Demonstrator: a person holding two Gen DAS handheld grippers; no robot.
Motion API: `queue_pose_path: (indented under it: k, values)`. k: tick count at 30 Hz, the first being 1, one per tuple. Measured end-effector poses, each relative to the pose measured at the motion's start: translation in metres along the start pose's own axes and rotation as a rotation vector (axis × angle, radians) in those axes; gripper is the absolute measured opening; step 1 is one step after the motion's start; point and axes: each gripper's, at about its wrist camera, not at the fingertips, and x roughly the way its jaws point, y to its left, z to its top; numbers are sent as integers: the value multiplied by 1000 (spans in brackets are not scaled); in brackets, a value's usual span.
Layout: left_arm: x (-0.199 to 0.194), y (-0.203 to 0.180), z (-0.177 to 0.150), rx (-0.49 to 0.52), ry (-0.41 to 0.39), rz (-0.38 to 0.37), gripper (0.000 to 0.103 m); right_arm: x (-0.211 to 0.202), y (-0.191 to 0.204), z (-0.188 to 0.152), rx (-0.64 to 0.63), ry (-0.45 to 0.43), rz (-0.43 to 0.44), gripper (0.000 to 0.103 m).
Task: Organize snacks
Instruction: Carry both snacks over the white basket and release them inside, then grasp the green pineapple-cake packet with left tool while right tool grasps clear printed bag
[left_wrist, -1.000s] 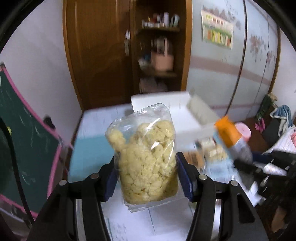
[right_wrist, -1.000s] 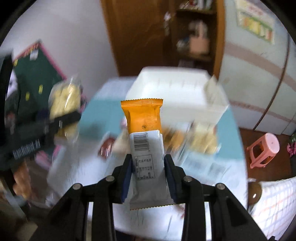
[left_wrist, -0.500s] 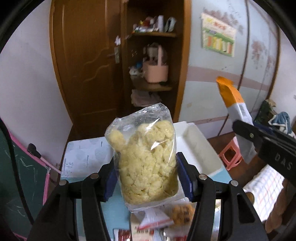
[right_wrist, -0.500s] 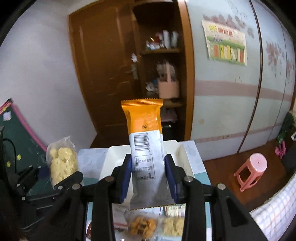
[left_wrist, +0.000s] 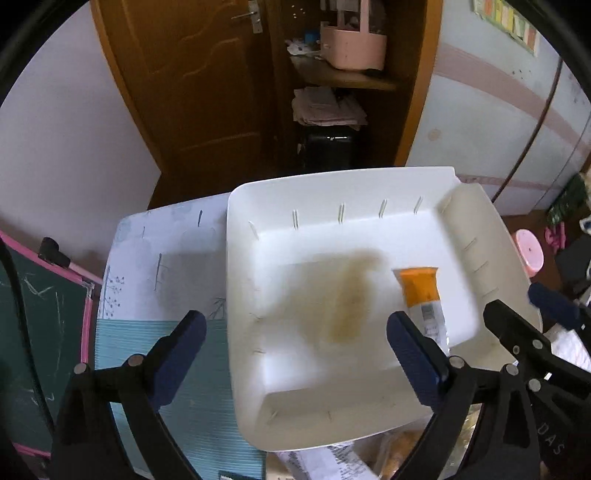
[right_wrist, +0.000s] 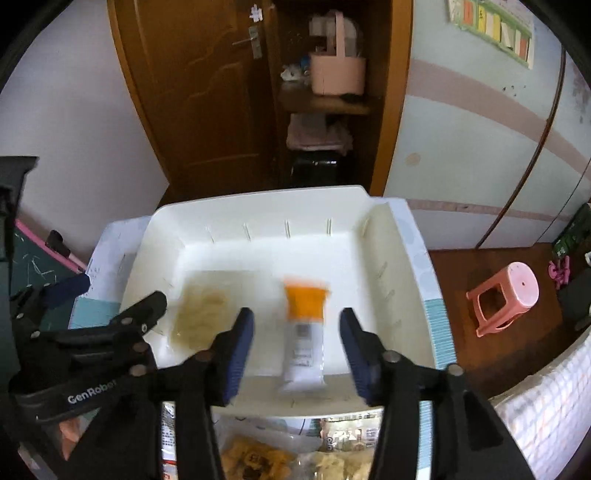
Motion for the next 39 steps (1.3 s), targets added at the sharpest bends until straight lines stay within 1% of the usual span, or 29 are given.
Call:
queue_pose_path:
  k: [3,5,6,9,10,11,14,18,21,23,27,30,32,34,37,39]
  values:
    - [-5,-1,-7,20,-37,-6,97,-2,-3,-4,16,-32,17,62]
    - [-8,3,-8,9,-47,-29,97,-3,-6,-5,42,-43,32,64]
    - [-10,4,-9,-3,-50,-41,97,-7,-8,-7,62,-56,42,66]
    - [-33,19,-16,-32,-66,-77,97,-20,-14,-8,104,-89,55,76]
    - [-43,22,-18,-36,-71,-93,97,-25,-16,-9,117,-97,53,78]
    - [-52,22,-20,-41,-83,-111,97,-27,-18,-10,125,-100,51,79]
    - [-79,20,-28,-37,-137,-132,97,-44,-20,-16,148,-120,48,79]
    - [-122,12,-44,0,-222,-128,97,-78,-18,-29,151,-191,35,79]
    - [-158,5,-61,47,-298,-122,97,-105,-18,-42,158,-241,44,79]
    - [-179,4,-71,69,-332,-119,97,-125,-15,-53,153,-279,43,79]
    - [-211,8,-91,80,-348,-120,97,-161,-10,-73,140,-327,53,79]
    - [-231,14,-106,82,-333,-124,96,-181,-8,-88,137,-326,88,79]
    - [-244,18,-118,82,-336,-120,96,-193,-6,-99,124,-319,95,79]
    - [-258,20,-131,97,-366,-108,96,-207,-3,-111,102,-328,77,79]
    - [-283,19,-155,147,-436,-80,96,-225,2,-129,79,-360,25,79]
    - [-295,18,-167,167,-458,-73,96,-236,2,-142,68,-380,33,79]
